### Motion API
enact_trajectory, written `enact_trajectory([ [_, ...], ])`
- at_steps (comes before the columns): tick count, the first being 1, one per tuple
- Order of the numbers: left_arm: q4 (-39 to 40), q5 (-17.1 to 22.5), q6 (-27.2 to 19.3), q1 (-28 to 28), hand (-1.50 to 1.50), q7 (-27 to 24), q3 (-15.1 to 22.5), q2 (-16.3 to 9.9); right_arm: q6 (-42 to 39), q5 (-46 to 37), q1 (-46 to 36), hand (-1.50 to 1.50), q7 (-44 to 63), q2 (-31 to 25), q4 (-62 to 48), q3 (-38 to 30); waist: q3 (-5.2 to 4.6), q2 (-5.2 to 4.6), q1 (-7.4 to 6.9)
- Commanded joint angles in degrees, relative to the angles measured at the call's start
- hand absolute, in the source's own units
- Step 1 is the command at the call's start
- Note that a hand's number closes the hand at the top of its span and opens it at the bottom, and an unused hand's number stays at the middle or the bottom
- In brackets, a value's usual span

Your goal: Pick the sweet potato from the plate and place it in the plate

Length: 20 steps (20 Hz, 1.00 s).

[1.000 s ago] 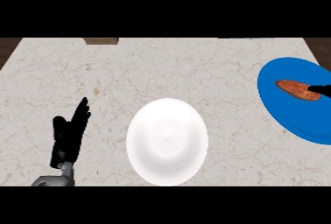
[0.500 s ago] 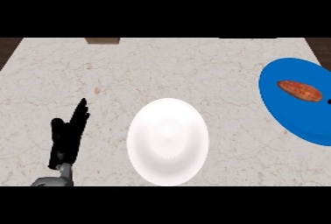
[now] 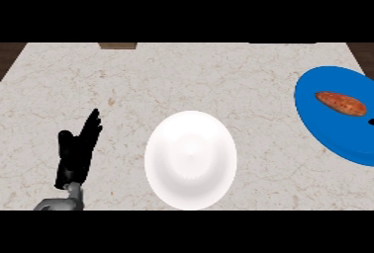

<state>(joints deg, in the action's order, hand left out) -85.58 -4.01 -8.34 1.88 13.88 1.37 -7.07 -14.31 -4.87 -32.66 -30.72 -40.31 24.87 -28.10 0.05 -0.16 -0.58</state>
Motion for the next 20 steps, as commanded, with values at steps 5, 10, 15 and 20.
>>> enact_trajectory([
  [5, 0.2, 0.7, 1.4, -2.3, 0.00, -1.9, -1.7, -0.3, 7.1, -0.8, 3.5, -1.50, 0.9, 3.1, 1.8, 2.2, -0.06, 0.18, 0.43],
  [10, -0.2, -1.2, 0.1, -1.8, 0.00, -1.5, 0.0, 1.7, 6.5, -1.1, 1.9, -1.50, -0.2, -0.3, -2.7, 2.2, -0.02, 0.04, 0.09],
  [15, 5.5, -0.7, 0.4, 3.9, 0.00, -2.1, -2.7, 1.3, 10.6, -2.2, 0.7, -1.50, -1.8, 0.2, -5.8, 2.8, 0.00, -0.09, 0.02],
  [20, 3.1, -2.8, -0.7, 2.4, 0.00, -1.4, -0.6, 2.5, 9.4, -2.0, 2.3, -1.50, -3.3, -2.1, -8.6, 2.6, 0.03, -0.12, -0.08],
])
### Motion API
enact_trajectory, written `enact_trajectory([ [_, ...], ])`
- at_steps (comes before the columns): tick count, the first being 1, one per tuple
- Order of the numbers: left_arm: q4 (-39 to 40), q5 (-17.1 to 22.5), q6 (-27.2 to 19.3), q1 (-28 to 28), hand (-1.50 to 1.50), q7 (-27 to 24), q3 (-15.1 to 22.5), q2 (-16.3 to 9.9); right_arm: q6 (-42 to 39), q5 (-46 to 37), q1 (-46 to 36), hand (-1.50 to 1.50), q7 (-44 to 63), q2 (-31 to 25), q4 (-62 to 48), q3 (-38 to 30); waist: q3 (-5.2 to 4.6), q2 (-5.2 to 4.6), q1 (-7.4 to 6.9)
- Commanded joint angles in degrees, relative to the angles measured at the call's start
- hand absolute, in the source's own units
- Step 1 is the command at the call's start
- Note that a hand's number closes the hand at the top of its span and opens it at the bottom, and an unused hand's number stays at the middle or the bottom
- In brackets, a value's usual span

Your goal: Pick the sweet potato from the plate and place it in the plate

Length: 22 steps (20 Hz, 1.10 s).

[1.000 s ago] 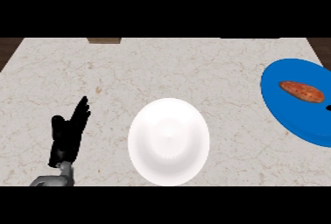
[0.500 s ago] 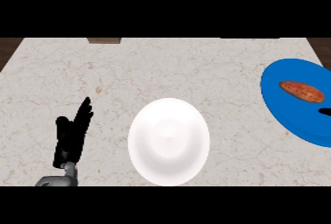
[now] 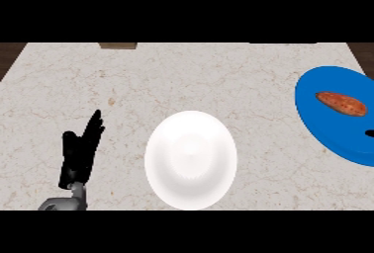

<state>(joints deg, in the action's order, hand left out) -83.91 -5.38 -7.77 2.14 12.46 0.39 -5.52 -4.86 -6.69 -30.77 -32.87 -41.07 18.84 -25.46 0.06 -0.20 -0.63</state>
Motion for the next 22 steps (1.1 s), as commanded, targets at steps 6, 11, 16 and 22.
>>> enact_trajectory([
  [6, -6.8, 0.0, 1.8, -2.9, 0.00, 3.9, 0.5, -1.4, 0.9, 0.1, 1.4, -1.50, -4.8, -3.5, -5.8, -1.0, 0.09, -0.07, -0.53],
  [11, -1.7, -1.2, -0.2, -1.7, 0.00, -1.2, 0.2, 0.9, 1.1, 1.0, 2.8, -1.50, -6.4, -4.2, -8.0, -1.9, 0.09, -0.17, -0.42],
  [16, -1.5, -0.5, 0.7, -1.1, 0.00, 0.7, 0.4, 1.2, -0.1, 2.5, 5.2, -1.50, -10.0, -5.9, -9.4, -3.7, 0.15, -0.24, -0.50],
  [22, 1.5, -0.3, 1.2, 0.9, 0.00, -1.2, -0.1, 1.3, 1.4, 3.4, 4.4, -1.50, -6.4, -9.3, -10.5, -4.9, 0.18, -0.35, -0.54],
])
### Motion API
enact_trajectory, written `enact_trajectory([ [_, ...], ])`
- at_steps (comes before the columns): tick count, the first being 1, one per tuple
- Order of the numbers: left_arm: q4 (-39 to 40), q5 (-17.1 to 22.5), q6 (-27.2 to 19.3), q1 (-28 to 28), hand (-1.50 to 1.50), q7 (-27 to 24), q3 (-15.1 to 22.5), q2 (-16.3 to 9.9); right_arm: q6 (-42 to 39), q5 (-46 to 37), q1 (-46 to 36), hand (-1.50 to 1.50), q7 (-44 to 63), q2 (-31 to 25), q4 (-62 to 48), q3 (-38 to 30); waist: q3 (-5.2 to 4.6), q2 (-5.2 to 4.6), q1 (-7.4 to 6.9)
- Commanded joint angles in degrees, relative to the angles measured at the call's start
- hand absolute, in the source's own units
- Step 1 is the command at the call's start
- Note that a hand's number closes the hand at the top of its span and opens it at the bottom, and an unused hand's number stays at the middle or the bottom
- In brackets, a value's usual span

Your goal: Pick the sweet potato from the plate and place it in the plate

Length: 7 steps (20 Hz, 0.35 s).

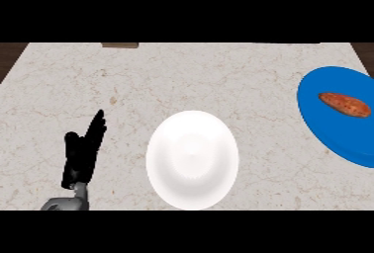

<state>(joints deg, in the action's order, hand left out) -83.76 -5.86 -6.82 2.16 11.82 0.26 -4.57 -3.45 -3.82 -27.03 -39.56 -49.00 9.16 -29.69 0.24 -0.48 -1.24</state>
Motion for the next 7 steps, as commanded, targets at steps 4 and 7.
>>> enact_trajectory([
  [4, 0.8, 0.8, 0.5, 1.3, 0.00, 0.2, -0.8, -0.1, 0.1, 0.2, 3.6, -1.50, -1.9, -1.4, -1.4, -0.4, 0.03, -0.08, 0.10],
  [7, -2.0, 0.7, 0.9, 1.9, 0.00, 4.4, -1.0, -1.2, 3.4, -0.1, 1.6, -1.50, -0.6, -0.3, -1.0, -0.2, 0.05, -0.07, -0.19],
])
